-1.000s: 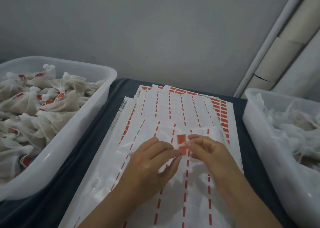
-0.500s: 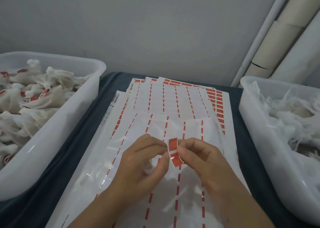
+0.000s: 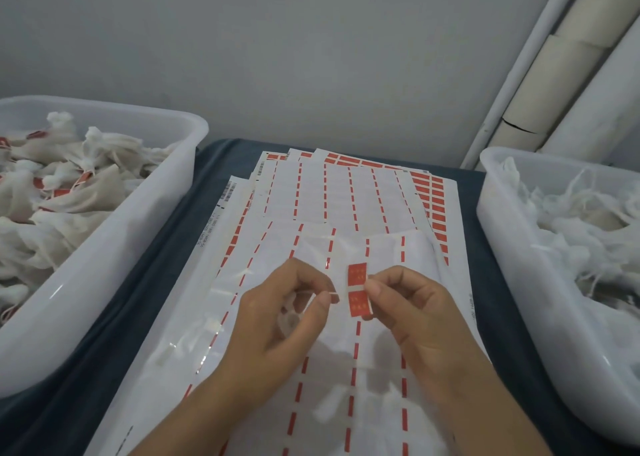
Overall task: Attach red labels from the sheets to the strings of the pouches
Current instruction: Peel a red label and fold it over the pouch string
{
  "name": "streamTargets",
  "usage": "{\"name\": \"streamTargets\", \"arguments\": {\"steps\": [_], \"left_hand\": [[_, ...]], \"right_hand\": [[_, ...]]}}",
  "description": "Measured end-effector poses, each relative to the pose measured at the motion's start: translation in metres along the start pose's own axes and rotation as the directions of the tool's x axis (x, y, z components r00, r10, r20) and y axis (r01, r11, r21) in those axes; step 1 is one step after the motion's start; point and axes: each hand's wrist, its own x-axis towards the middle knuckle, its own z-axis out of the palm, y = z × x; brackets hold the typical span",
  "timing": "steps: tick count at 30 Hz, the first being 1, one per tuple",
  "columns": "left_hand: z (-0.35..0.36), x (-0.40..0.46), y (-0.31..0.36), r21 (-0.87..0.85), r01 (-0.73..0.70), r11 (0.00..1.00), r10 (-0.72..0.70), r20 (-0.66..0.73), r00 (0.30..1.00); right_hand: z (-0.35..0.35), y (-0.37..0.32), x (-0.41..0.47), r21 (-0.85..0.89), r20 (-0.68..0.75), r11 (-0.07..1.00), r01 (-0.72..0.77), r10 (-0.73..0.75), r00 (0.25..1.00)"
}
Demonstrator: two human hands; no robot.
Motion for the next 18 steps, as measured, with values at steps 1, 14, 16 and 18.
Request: {"name": "streamTargets", "arguments": {"steps": [1,14,16,18], "left_hand": [[0.001,0.001,0.001,-0.028,0.027,0.999,-0.027,-0.002,1.000],[0.003,0.008,-0.002,-0.048,0.222,0.974,-0.225,-0.061,0.973],[0.004,0.007,0.000,-0.050,0.209,0.977,-0.211,-0.053,0.976],[0.004,0.007,0.001,-0.053,0.203,0.978,-0.205,-0.044,0.978]], "right_hand": [[0.000,0.000,0.000,0.035,-0.003,0.999,-0.012,0.012,1.000],[-0.001,-0.008,0.000,0.080,-0.092,0.994,-0.078,0.085,0.992],[0.009,-0.004,-0.002,-0.050,-0.013,0.998,-0.046,0.045,0.999],[0.014,0.004,-0.003,-0.042,0.033,0.998,-0.046,0.048,0.998]]}}
